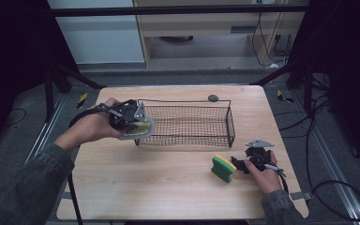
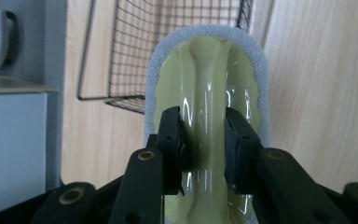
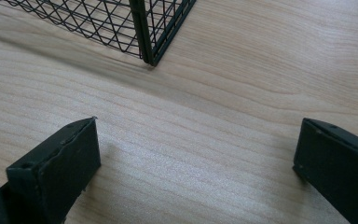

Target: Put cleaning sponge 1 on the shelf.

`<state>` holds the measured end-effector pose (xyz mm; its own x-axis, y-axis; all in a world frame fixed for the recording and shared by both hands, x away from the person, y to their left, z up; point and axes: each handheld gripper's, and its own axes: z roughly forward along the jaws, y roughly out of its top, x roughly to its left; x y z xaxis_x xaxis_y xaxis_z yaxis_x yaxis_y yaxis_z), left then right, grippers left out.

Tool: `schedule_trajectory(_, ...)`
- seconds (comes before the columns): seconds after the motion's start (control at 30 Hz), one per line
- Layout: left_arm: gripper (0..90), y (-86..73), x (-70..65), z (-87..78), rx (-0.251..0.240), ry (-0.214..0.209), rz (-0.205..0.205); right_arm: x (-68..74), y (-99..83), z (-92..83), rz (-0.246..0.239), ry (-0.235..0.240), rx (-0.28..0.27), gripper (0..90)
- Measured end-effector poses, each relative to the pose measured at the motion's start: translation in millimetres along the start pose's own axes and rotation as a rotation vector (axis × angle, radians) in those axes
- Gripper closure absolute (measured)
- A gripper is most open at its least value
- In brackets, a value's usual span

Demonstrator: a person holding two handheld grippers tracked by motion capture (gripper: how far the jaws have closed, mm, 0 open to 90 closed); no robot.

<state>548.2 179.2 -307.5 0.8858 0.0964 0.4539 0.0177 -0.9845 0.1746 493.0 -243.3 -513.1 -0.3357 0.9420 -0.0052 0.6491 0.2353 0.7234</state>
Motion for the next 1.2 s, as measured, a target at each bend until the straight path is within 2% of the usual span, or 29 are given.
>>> schedule_trajectory(0.13, 70.7, 9.2, -2.3, -0.7, -0.010, 0.041, 0.045, 0.1, -0.1, -0.1, -0.001, -0.002, 0.000, 0.7)
schedule_trajectory(0.27, 70.7, 17.2, -3.1, 0.4, -0.040, 0.080, 0.077, 0.1, -0.1, -0.4, -0.002, -0.003, 0.003, 0.7)
schedule_trajectory(0.4, 70.7, 21.0, -1.0, 5.5, -0.066, 0.103, 0.090, 0.1, -0.1, -0.4, -0.002, -0.003, 0.003, 0.7)
schedule_trajectory(0.47, 70.7, 21.9, 0.7, 7.3, -0.058, 0.103, 0.099, 0.0, -0.1, -0.3, -0.004, -0.004, 0.001, 0.7)
schedule_trajectory(0.53, 70.7, 21.2, 3.9, 10.0, -0.079, 0.101, 0.108, 0.1, -0.1, -0.4, -0.002, -0.003, 0.003, 0.7)
schedule_trajectory(0.6, 70.7, 19.5, 7.8, 12.9, -0.107, 0.091, 0.097, 0.1, -0.1, -0.4, -0.002, -0.003, 0.003, 0.7)
schedule_trajectory(0.83, 70.7, 18.2, 12.1, 21.7, -0.114, 0.098, 0.092, 0.1, -0.1, -0.3, -0.002, -0.003, 0.002, 0.7)
schedule_trajectory(1.03, 70.7, 20.1, 15.8, 27.7, -0.146, 0.098, 0.105, 0.2, -0.1, -0.3, -0.002, -0.003, 0.002, 0.7)
schedule_trajectory(1.2, 70.8, 21.5, 20.7, 39.4, -0.150, 0.096, 0.098, 0.3, -0.1, -0.3, 0.000, -0.003, 0.002, 0.7)
